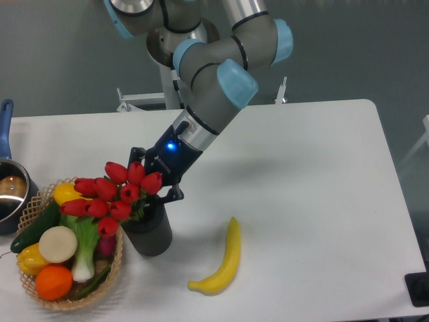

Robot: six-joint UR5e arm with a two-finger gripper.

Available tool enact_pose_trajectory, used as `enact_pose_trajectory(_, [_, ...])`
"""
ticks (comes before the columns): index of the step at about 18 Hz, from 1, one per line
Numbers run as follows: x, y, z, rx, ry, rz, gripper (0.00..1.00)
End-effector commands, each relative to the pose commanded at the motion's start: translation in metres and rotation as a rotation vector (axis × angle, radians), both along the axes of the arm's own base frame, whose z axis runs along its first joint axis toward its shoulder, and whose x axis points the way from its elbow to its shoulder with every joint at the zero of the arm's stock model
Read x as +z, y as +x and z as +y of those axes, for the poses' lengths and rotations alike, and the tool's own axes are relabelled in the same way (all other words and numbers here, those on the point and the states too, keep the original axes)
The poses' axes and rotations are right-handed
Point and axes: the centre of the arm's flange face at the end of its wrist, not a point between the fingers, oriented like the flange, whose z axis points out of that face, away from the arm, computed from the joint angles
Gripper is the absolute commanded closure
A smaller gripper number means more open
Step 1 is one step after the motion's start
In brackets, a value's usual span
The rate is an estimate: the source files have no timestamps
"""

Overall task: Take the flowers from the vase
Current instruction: 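Lift the gripped tulips up out of the black vase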

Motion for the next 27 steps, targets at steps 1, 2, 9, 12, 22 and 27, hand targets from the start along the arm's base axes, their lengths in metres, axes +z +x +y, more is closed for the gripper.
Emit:
enact_pose_trajectory(1, [0.013,-0.005,-0.001,0.015,0.028,-0.029,0.71])
enact_pose_trajectory(2, [0.019,-0.009,-0.006,0.029,0.044,-0.052,0.7])
enact_pose_trajectory(9, [0.055,-0.02,-0.03,0.08,0.128,-0.153,0.69])
enact_pose_trajectory(12, [0.06,-0.02,-0.032,0.084,0.138,-0.166,0.69])
enact_pose_trajectory(22, [0.09,-0.003,-0.033,0.074,0.177,-0.244,0.69])
enact_pose_trajectory(27, [0.117,-0.012,-0.034,0.09,0.202,-0.254,0.69])
